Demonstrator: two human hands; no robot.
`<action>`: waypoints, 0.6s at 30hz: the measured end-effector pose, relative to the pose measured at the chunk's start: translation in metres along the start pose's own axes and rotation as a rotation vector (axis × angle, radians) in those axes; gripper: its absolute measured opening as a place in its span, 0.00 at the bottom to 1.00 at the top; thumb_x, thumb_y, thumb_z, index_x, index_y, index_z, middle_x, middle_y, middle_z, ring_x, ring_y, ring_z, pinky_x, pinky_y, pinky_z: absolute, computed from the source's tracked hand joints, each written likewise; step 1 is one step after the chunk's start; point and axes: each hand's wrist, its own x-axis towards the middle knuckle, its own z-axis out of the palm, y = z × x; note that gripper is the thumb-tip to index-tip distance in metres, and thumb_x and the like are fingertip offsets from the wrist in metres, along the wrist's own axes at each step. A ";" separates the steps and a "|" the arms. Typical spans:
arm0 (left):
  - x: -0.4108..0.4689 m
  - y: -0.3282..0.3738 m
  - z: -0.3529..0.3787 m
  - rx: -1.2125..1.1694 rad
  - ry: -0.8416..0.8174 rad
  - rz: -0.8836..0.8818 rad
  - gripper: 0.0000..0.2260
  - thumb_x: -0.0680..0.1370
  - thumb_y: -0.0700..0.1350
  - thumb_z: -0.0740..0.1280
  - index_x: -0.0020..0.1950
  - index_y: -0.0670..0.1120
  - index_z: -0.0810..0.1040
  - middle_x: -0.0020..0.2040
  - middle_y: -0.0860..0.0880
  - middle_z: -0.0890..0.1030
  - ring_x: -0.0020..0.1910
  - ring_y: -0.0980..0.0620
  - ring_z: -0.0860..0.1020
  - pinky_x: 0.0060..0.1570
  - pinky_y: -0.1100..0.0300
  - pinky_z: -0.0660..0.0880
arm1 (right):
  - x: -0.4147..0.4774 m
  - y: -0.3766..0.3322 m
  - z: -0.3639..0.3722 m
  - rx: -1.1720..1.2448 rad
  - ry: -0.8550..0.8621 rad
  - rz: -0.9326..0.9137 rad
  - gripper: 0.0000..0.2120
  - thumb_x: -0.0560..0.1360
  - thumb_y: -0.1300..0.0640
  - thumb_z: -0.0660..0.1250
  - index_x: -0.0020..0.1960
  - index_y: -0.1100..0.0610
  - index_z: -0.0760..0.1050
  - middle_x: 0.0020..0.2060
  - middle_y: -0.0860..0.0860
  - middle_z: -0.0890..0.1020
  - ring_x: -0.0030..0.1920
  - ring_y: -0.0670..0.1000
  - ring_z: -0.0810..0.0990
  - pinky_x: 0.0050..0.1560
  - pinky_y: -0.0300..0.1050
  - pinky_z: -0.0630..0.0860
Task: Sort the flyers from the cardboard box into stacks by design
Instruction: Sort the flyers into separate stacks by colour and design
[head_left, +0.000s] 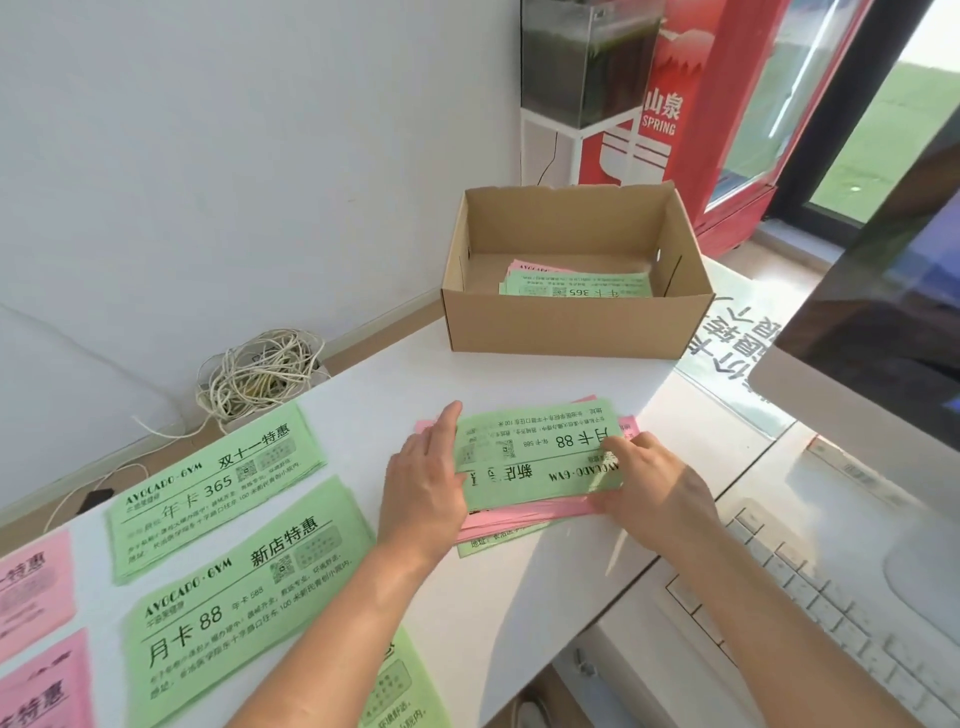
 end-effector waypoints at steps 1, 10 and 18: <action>0.000 0.001 -0.002 -0.102 -0.040 -0.068 0.31 0.72 0.36 0.70 0.73 0.49 0.64 0.57 0.49 0.78 0.56 0.47 0.76 0.53 0.58 0.67 | 0.001 0.000 -0.001 -0.014 -0.012 -0.015 0.23 0.73 0.47 0.68 0.66 0.48 0.67 0.55 0.48 0.72 0.56 0.52 0.75 0.50 0.47 0.75; 0.026 0.043 -0.086 -0.394 0.178 0.265 0.08 0.72 0.41 0.71 0.50 0.51 0.82 0.44 0.57 0.83 0.42 0.60 0.79 0.45 0.60 0.76 | -0.002 -0.050 -0.055 0.183 0.432 -0.581 0.14 0.72 0.59 0.72 0.57 0.53 0.78 0.48 0.49 0.82 0.49 0.54 0.78 0.42 0.48 0.76; 0.010 0.040 -0.095 -0.719 -0.284 -0.326 0.13 0.71 0.41 0.74 0.53 0.51 0.78 0.47 0.51 0.85 0.46 0.52 0.83 0.51 0.55 0.78 | -0.009 -0.048 -0.054 1.483 0.106 -0.069 0.04 0.76 0.65 0.66 0.49 0.60 0.79 0.42 0.54 0.86 0.40 0.54 0.84 0.30 0.41 0.77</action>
